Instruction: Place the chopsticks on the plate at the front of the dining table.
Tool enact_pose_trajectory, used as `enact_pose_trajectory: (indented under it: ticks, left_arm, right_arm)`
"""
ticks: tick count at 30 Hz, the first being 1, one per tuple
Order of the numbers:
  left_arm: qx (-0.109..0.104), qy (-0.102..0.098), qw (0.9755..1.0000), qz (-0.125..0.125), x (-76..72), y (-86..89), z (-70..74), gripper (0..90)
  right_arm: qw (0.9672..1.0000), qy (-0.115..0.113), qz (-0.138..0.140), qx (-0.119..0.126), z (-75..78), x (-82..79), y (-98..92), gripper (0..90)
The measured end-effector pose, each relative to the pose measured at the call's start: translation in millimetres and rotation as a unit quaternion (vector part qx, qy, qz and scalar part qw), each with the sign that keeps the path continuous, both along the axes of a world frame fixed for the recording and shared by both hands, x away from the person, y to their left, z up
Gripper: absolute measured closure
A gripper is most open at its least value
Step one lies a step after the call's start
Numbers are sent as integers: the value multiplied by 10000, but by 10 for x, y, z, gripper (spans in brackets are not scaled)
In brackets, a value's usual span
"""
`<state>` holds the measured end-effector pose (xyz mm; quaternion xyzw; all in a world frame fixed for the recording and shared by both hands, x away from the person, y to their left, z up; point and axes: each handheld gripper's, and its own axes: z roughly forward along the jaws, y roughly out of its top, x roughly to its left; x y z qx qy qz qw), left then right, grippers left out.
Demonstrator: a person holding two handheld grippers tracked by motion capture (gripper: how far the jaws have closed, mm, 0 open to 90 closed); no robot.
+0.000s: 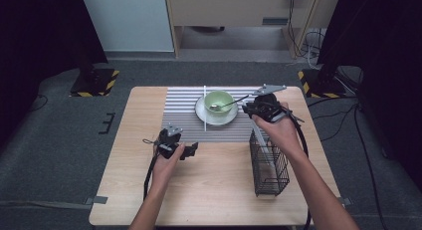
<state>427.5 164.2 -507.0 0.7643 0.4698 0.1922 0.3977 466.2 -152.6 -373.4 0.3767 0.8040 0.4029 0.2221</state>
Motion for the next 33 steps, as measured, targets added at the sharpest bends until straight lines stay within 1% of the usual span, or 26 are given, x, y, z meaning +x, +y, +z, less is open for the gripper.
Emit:
enact_pose_trajectory:
  ticks: [1,6,10,12,14,15,16,18,19,24,26,28,29,31,32,33]
  left_arm:
    - [5,12,10000,-10,-1,-2,-3,82]
    - [7,30,10000,-27,4,-14,-19,85]
    - [21,39,10000,-17,5,-7,-26,86]
    - [29,13,10000,23,1,0,-22,89]
    - [56,-58,9999,125,-7,10,-13,101]
    - [35,-106,9998,173,-12,17,-6,109]
    - [12,-127,9998,176,-15,20,3,109]
    - [-97,-181,9997,123,-26,16,21,109]
    - [-134,-216,9996,114,-29,15,31,109]
    - [-243,-302,9992,-12,-28,-8,81,118]
    - [-290,-384,9988,-66,-35,-12,116,118]
    - [-276,-459,9984,-170,-41,-33,147,119]
    - [-239,-472,9983,-253,-44,-46,159,122]
    - [-298,-489,9978,-321,-52,-75,175,125]
    - [-342,-474,9977,-353,-55,-90,179,131]
    - [-340,-473,9975,-399,-57,-106,181,133]
  right_arm:
    - [10000,-3,35,9,0,2,-1,822]
    - [9999,3,111,121,29,-6,-35,827]
    - [9995,15,149,284,94,6,-101,828]
    - [9990,19,178,409,158,9,-136,830]
    - [9985,9,201,515,233,15,-175,832]
    - [9977,-7,207,648,315,11,-218,835]
    - [9977,-7,207,648,315,11,-218,835]
    - [9965,-30,219,801,392,-1,-262,836]
    - [9963,-57,227,833,431,-8,-283,836]
    - [9938,-239,272,1047,631,-48,-399,838]
    - [9920,-300,301,1193,710,-57,-458,838]
    - [9880,-335,342,1468,783,-59,-526,838]
    - [9867,-366,356,1543,820,-58,-553,838]
    - [9851,-451,361,1620,896,-57,-597,838]
    - [9836,-478,375,1696,933,-55,-615,838]
    - [9821,-494,384,1775,972,-55,-628,838]
